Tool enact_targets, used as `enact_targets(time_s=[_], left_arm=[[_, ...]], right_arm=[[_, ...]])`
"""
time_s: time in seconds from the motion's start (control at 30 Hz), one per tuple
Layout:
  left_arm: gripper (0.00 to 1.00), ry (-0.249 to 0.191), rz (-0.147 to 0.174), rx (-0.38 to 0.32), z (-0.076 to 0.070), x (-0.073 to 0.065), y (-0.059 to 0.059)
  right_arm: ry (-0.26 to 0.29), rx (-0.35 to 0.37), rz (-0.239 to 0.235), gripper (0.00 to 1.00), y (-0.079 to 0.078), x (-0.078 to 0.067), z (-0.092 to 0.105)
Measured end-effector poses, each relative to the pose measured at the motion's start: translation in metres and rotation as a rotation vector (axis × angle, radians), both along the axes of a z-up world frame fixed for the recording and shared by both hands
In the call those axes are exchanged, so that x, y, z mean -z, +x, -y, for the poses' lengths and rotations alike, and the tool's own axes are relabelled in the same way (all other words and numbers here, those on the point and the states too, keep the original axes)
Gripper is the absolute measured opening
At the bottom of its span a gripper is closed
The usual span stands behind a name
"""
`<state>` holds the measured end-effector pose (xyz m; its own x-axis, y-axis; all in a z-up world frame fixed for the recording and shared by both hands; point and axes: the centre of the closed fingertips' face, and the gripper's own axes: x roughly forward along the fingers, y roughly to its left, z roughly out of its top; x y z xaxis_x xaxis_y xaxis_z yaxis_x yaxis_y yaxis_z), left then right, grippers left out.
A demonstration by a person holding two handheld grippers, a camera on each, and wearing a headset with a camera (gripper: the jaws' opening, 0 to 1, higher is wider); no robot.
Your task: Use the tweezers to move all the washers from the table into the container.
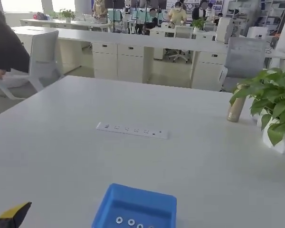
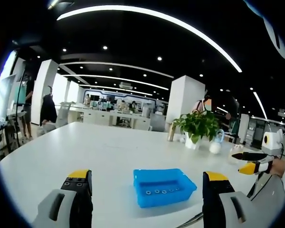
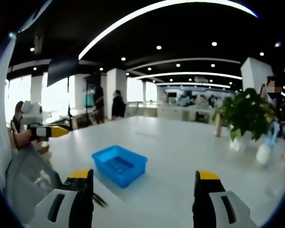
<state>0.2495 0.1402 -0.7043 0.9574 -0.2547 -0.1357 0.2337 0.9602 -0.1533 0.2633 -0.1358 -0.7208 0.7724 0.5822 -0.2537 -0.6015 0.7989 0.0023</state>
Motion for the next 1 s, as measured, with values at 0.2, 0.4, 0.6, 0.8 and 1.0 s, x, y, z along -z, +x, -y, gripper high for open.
enact_targets(time_s=[0.2,0.4,0.6,0.8,1.0], left_arm=[[0.99,-0.004,-0.008,-0.006,0.0002,0.0005,-0.0006],[0.99,-0.008,-0.001,-0.011,-0.0003,-0.0020,-0.0013],[0.98,0.004,-0.012,-0.007,0.0008,-0.0001,-0.0016],[0.98,0.001,-0.013,-0.010,-0.0011,0.0007,-0.0019],[0.97,0.001,-0.011,-0.010,-0.0018,0.0009,-0.0019]], right_arm=[[0.003,-0.002,-0.005,0.86,0.0004,0.0025,0.0008],[0.006,0.008,0.000,0.86,0.0009,0.0020,0.0022],[0.012,0.017,-0.004,0.86,0.0014,0.0022,0.0034],[-0.001,-0.009,-0.008,0.84,-0.0007,0.0049,-0.0016],[-0.005,-0.013,-0.023,0.85,-0.0012,0.0082,-0.0021]])
